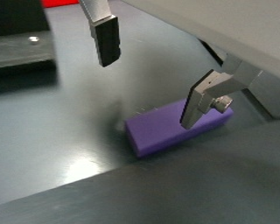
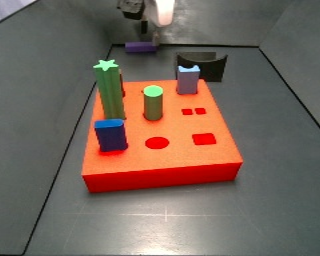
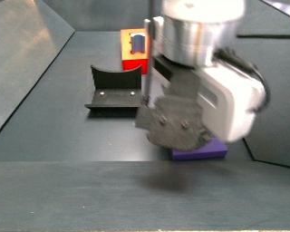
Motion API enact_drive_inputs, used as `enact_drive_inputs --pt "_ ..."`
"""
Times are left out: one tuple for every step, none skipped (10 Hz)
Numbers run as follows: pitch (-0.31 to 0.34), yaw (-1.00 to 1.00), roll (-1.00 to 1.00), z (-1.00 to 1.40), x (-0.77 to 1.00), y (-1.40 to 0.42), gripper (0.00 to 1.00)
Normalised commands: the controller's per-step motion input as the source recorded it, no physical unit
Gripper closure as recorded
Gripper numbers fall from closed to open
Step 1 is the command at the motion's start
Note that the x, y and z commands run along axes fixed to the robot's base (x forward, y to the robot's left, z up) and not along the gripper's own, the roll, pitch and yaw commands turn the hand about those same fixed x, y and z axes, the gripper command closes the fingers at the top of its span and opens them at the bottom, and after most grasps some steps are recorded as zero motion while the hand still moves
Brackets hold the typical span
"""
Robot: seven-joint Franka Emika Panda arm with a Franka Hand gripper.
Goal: Pick up the rectangle object. Move up. Place the rectangle object on the fixture. Regrasp the rectangle object. Move to above the board. Insert the rectangle object.
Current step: Pick up the rectangle object.
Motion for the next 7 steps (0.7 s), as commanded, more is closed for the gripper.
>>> enact_drive_inputs --pt "-0.197 -0.40 -0.35 -0.35 -0.04 0.23 0.00" --pt "-0.193 -0.41 -0.34 -0.36 -0.02 0.23 0.00" --pt "-0.194 -0.37 -0.38 -0.27 0.07 0.17 0.00" --pt "-0.201 -0.38 -0.40 -0.23 0.20 0.09 0.00" --pt "-0.210 -0.35 -0.39 -0.27 0.18 0.05 0.00" --pt "-0.217 -0.29 -0.39 -0.29 0.06 0.00 0.00" --pt "-0.224 -0.29 -0.41 -0.22 0.06 0.00 0.00"
